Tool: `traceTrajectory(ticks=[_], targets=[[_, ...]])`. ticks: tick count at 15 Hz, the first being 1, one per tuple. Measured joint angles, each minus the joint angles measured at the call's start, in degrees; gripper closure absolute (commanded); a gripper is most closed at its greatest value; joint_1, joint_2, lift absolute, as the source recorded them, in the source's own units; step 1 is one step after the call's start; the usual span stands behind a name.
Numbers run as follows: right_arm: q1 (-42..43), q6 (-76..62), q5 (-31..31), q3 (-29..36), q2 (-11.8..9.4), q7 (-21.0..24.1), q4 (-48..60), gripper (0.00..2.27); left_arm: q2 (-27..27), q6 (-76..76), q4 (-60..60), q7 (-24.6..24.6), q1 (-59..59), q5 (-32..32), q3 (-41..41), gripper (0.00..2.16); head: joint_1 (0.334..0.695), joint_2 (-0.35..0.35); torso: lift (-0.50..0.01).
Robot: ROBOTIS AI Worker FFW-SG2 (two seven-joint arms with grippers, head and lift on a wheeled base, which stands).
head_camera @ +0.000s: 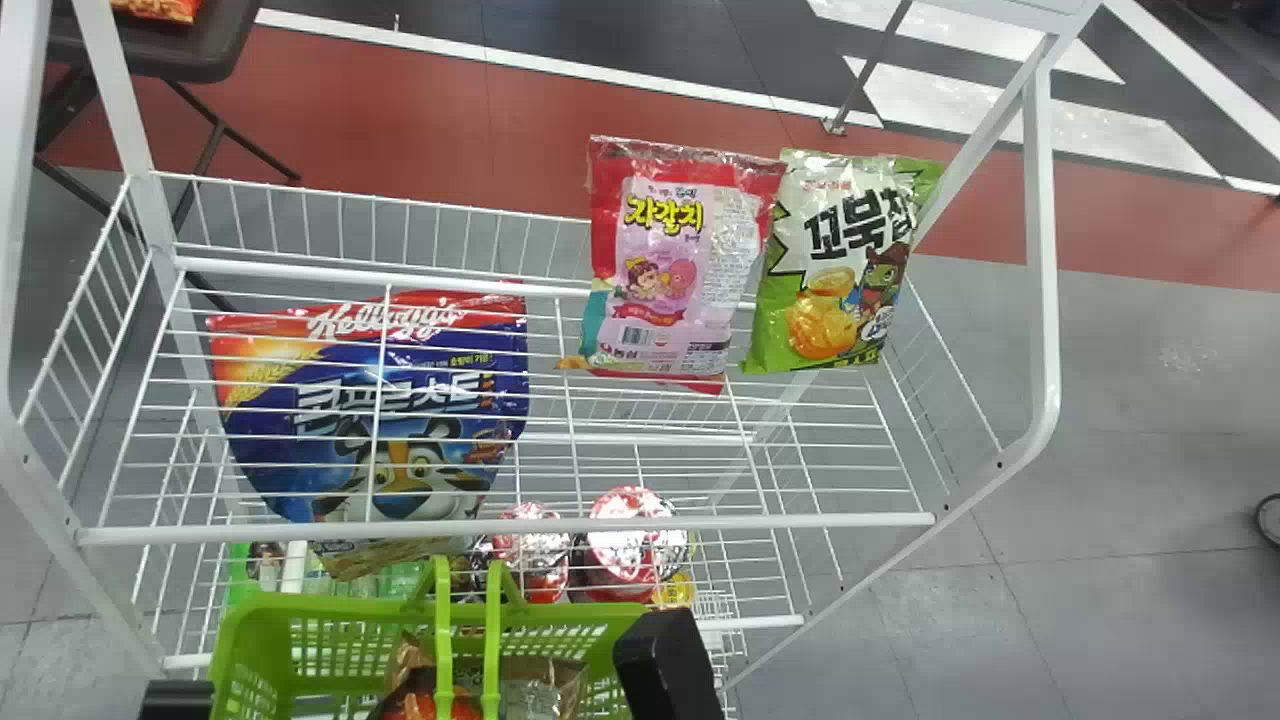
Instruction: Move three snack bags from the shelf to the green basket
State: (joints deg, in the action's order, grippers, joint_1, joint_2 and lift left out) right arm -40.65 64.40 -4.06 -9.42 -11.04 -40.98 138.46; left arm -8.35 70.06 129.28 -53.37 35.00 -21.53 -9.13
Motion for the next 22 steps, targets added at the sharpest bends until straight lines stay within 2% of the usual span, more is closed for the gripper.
traceTrajectory(ticks=[1,2,5,8,11,14,16,17,19,22], targets=[[0.3,1.4,0.2,1.3,0.2,-0.7,0.0,1.11,0.0,0.0,0.0,0.3,0.0,0.1,-0.3,1.96,0.695,-0.350,-0.048],[0.3,2.1,0.3,2.7,0.7,0.1,0.5,0.00,0.0,0.0,0.1,0.6,0.0,0.2,-0.5,1.95,0.695,-0.350,-0.048],[-1.6,-0.8,-0.9,5.8,1.5,5.0,3.3,0.04,0.0,0.0,0.1,1.0,-0.1,0.4,-0.8,1.96,0.695,-0.350,-0.048],[-3.6,-7.3,-1.5,7.4,1.6,7.6,5.1,0.06,0.0,0.0,0.2,1.0,-0.1,0.4,-1.1,1.95,0.695,-0.350,-0.048],[-7.6,-28.6,0.1,9.1,1.8,11.7,6.5,0.07,0.0,-0.1,0.2,1.0,-0.1,0.4,-1.3,1.96,0.695,-0.350,-0.048],[-8.4,-49.3,4.6,11.2,2.6,19.4,4.5,0.07,0.0,-0.1,0.2,1.0,0.2,0.5,-1.5,1.96,0.695,-0.350,-0.048],[-5.2,-57.7,8.2,12.1,3.0,22.0,0.6,0.07,0.0,-0.1,0.2,1.1,0.4,0.6,-1.8,1.96,0.695,-0.350,-0.048],[-2.2,-57.6,9.2,12.6,3.5,22.8,-1.2,0.07,0.0,-0.1,0.2,1.1,0.5,0.6,-1.9,1.96,0.695,-0.350,-0.048],[4.8,-51.9,9.7,13.2,4.5,24.0,-4.4,0.07,0.0,-0.1,0.2,1.2,0.6,0.8,-2.1,1.95,0.695,-0.350,-0.048],[14.6,-43.5,9.6,13.5,4.8,28.2,-9.5,0.07,-0.1,-0.1,0.2,1.3,0.6,0.9,-2.1,1.96,0.695,-0.350,-0.048]])
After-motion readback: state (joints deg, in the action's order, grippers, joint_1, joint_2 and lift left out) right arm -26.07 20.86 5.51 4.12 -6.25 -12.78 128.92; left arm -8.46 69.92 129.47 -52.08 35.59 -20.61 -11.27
